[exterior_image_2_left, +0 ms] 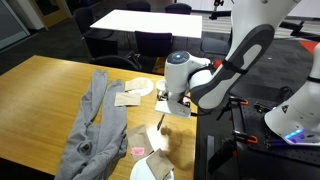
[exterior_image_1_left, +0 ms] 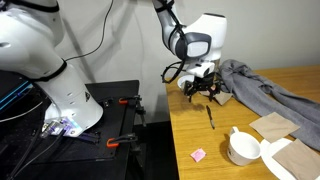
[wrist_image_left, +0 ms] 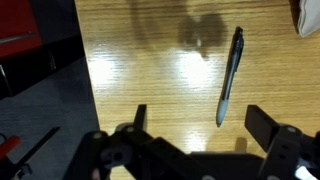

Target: Put the pen in the white mug cup

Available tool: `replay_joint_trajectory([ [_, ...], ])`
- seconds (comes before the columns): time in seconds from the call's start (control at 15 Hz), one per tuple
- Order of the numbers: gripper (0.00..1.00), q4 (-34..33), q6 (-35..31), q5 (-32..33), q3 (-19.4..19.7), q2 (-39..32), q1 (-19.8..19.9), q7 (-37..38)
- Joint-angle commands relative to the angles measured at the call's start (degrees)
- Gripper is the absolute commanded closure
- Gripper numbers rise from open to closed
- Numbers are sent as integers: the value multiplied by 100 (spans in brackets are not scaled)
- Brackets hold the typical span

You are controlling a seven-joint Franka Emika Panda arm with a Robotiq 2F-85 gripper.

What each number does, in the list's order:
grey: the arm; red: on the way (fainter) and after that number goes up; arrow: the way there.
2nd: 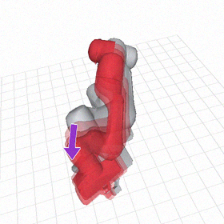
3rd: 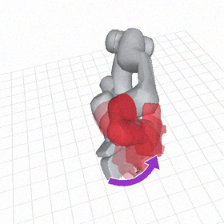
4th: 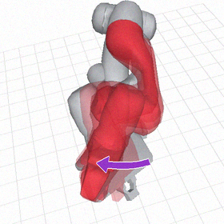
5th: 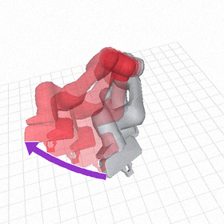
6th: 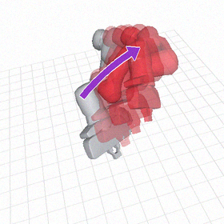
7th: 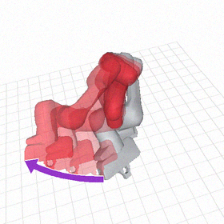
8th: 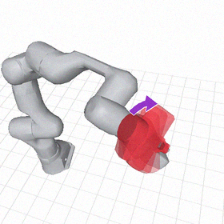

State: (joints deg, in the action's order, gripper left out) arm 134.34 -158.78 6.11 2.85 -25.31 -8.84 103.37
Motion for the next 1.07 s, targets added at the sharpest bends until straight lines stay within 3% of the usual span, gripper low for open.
replay_joint_trajectory([
  [0.0,0,-325,23,-453,-3,-367,-28,-286],
  [1.0,0,-1088,-742,-639,472,-1553,-348,-764],
])
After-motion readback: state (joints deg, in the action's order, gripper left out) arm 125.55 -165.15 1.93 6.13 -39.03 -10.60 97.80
